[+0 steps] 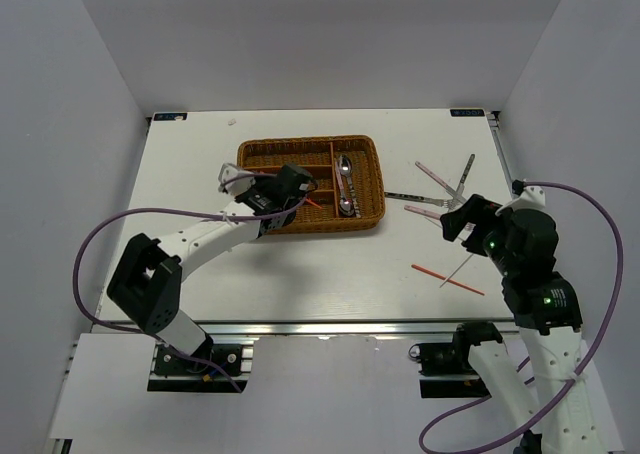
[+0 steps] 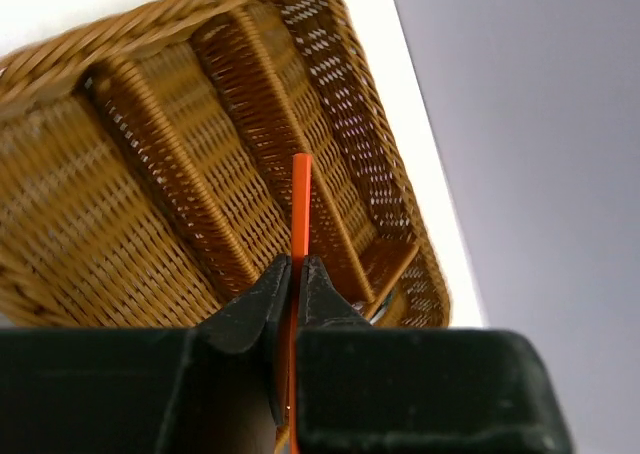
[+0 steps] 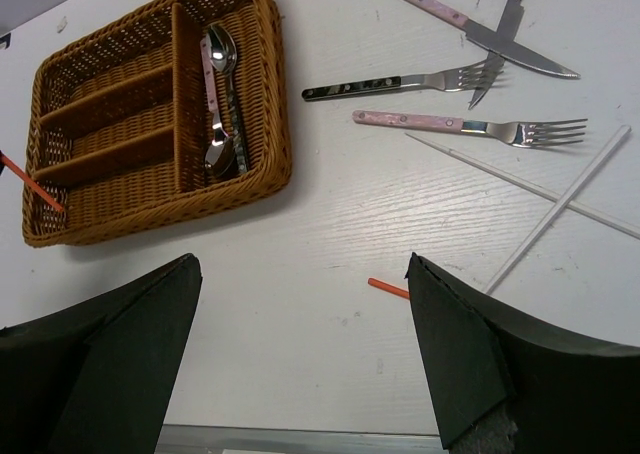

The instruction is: Sort the eating utensils into containers

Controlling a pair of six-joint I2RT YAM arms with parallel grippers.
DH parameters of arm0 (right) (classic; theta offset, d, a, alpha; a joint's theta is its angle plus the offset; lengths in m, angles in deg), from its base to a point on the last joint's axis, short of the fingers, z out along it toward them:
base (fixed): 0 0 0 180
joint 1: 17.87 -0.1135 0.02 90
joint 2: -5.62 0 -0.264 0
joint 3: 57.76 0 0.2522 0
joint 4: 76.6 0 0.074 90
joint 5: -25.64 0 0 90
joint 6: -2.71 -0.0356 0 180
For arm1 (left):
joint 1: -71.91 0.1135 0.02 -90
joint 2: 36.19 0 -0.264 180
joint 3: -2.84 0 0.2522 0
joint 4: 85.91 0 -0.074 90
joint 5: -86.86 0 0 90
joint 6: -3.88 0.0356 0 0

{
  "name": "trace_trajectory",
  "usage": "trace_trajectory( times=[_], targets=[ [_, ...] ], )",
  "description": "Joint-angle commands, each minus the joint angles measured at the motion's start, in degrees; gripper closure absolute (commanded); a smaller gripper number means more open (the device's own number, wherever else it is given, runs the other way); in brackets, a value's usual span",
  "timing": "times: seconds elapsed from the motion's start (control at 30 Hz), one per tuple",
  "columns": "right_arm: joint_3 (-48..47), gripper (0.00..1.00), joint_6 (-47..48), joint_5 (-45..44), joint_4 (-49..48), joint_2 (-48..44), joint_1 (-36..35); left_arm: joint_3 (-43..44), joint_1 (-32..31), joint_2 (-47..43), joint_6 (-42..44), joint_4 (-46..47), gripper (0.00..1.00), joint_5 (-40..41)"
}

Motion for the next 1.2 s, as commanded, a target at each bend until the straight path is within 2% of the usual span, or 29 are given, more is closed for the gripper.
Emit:
trace_trajectory(
  times=[0.0,0.27,0.3,0.37,0.4,0.43,0.57,0.77,0.83,0.87,0.97,1.0,1.07,1.1,1.17],
  targets=[
    [0.75,0.12,-0.3,1.99,-3.49,0.53,-0.23,-2.32,-0.2,-0.05,-21.36,-4.72,1.0,3.74],
    [0.57,0.12,0.23,2.08,-3.58,1.32,-0.23,-2.77,-0.99,7.16,-29.83,-3.92,1.0,2.32],
    [0.57,0.12,0.41,2.08,-3.58,1.41,-0.32,-2.59,-1.6,7.51,-31.58,-4.7,0.97,2.49],
    [0.75,0.12,0.76,2.08,-3.67,1.85,-0.23,-2.5,-1.87,8.48,-32.38,-5.06,0.9,2.93],
    [0.84,0.12,0.85,3.91,-3.67,2.11,-0.32,-2.5,-1.96,8.66,-33.61,-5.5,0.8,3.11],
    [0.92,0.12,0.93,4.1,-3.67,2.46,-0.32,-2.85,-1.96,8.92,-34.05,-5.42,0.76,3.02],
    [1.36,0.12,1.37,4.11,-3.75,2.73,-0.32,-3.82,-1.96,9.45,-36.16,-5.33,0.7,3.72],
    [2.42,0.12,1.99,6.38,-4.37,3.61,-0.23,-4.7,-1.96,8.84,-36.43,-4.1,0.37,2.67],
    [3.29,0.12,3.83,8.58,-5.24,4.05,-0.32,-4.88,-2.04,6.57,-33.63,-3.05,0.31,2.67],
    [4.34,0.12,4.18,10.24,-5.6,4.05,-0.32,-4.88,-2.04,5.42,-31.53,-1.3,0.23,2.85],
    [5.32,0.13,5.59,9.65,-5.87,5.71,-0.67,-3.22,-2.13,-0.55,-15.31,2.74,0.09,3.2],
    [5.32,0.14,5.85,8.43,-5.52,7.54,-1.98,-2.16,-2.13,-2.05,-5.07,4.24,0.06,3.11],
    [5.67,0.16,5.59,2.91,-5.07,9.66,-4.35,-0.05,-2.13,-6.34,4.57,3.82,0.03,1.01],
    [7.32,0.16,5.59,0.96,-6.47,12.98,-6.1,0.65,-2.13,-8.02,12.53,3.12,0.02,-1.87],
    [9.0,0.15,6.65,0.67,-7.35,17.73,-8.04,-0.21,-2.13,-14.41,21.1,4.69,0.02,-5.39]
  ],
)
